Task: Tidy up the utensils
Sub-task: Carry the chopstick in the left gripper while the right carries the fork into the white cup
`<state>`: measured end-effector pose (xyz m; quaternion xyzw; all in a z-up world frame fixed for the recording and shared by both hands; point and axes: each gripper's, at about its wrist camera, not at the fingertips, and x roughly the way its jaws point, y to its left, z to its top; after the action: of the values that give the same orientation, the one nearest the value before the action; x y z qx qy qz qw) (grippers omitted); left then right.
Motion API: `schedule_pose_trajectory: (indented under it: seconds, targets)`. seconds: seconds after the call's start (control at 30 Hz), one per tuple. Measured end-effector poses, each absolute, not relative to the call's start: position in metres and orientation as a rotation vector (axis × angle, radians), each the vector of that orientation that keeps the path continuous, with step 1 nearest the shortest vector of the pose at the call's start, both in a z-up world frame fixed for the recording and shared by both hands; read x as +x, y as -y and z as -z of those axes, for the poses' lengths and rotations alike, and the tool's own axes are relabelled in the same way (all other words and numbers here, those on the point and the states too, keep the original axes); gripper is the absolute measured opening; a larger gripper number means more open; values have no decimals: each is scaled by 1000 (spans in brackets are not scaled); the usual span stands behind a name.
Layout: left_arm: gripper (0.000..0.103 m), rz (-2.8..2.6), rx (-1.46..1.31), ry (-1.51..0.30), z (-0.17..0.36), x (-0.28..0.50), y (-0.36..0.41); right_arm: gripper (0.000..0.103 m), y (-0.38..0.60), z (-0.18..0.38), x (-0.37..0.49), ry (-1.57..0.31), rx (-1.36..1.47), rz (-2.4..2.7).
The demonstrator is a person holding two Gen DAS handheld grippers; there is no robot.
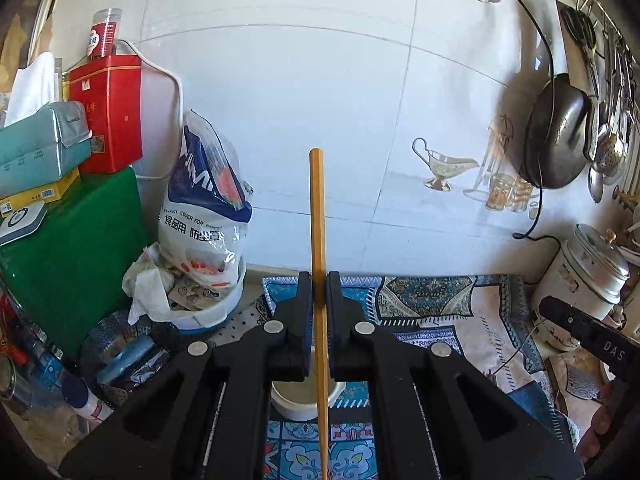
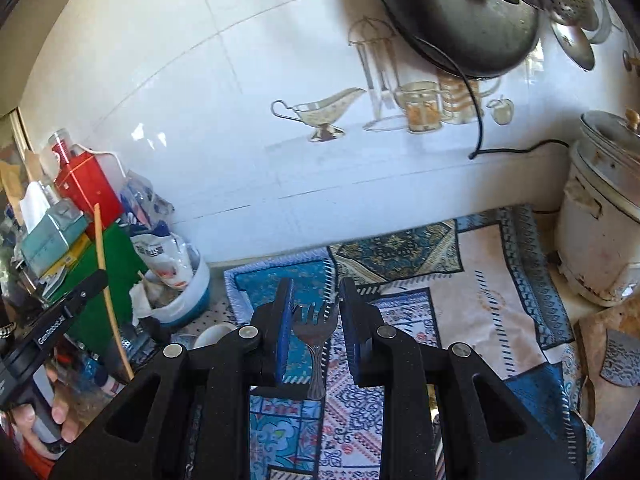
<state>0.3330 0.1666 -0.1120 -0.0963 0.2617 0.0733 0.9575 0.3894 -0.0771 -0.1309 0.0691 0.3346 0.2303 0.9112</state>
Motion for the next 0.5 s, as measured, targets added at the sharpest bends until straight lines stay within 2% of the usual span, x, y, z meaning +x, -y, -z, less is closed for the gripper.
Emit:
schedule_pose_trajectory:
  seconds: [0.23, 0.5]
  targets:
    - [4, -162, -218, -481, 111, 362, -189, 21, 29, 123, 390, -680, 122, -557]
    - [4, -156, -205, -483, 141, 405, -204, 21, -15, 134, 402, -707, 100, -610]
